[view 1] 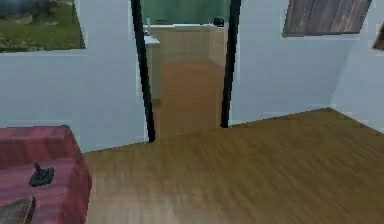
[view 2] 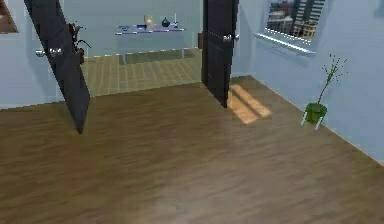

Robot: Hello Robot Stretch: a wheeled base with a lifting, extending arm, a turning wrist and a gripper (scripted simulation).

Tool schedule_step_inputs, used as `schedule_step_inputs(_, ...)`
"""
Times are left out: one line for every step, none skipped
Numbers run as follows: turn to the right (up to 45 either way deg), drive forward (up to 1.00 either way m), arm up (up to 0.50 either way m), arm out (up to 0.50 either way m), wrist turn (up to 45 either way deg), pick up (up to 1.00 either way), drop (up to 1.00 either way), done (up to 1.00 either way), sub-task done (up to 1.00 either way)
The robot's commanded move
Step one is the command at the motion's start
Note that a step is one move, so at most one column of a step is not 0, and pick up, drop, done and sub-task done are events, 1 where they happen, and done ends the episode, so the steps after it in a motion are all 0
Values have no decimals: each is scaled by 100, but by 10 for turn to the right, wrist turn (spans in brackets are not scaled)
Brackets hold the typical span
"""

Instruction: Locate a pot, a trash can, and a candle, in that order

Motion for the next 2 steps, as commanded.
schedule_step_inputs(0,100,0,0,0,0,0,0,0)
schedule_step_inputs(0,85,0,0,0,0,0,0,0)
